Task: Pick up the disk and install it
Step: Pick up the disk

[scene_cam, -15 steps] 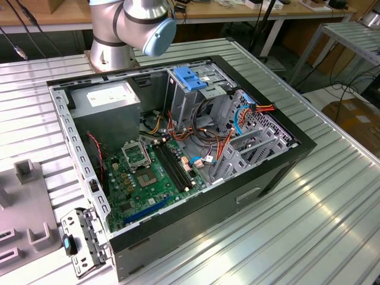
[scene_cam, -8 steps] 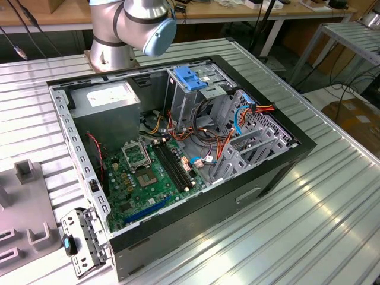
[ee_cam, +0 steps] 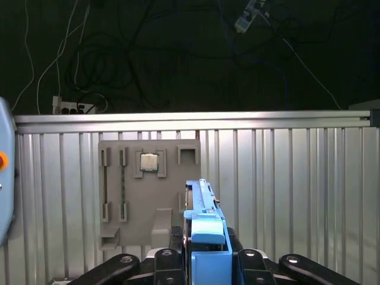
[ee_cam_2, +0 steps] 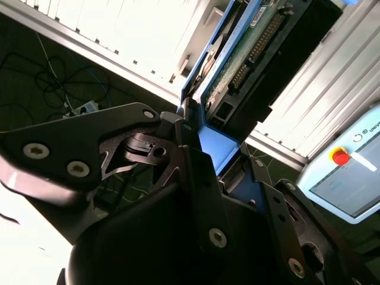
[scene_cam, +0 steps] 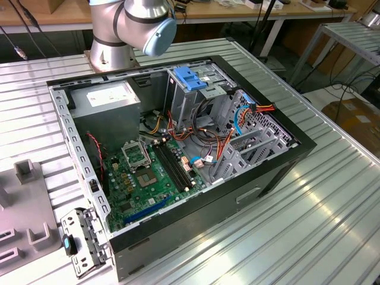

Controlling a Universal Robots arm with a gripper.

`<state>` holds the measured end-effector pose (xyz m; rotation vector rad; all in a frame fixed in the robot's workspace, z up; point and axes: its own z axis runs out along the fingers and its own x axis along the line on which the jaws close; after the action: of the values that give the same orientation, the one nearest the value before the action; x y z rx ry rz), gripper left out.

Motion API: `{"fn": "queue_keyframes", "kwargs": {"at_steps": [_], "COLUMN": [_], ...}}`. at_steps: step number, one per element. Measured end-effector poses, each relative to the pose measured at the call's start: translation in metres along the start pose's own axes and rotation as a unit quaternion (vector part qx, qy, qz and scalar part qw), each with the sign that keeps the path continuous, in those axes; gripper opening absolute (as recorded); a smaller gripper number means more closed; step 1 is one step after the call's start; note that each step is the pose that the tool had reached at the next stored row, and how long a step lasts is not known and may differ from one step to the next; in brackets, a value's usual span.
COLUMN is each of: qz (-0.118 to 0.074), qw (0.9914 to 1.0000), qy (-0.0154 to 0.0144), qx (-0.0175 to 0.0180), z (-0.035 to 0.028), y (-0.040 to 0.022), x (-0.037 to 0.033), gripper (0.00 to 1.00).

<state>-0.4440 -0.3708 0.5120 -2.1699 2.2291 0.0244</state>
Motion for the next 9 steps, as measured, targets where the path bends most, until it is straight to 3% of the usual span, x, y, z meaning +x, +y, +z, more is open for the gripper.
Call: {"fn": "queue_keyframes", "kwargs": {"at_steps": [9], "qz": [0.0], "qw": [1.0], "qy": [0.0], "qx": [0.0], "z": [0.0001], "y": [-0.0104], "x": [-0.0003], "gripper": [0.37]}}
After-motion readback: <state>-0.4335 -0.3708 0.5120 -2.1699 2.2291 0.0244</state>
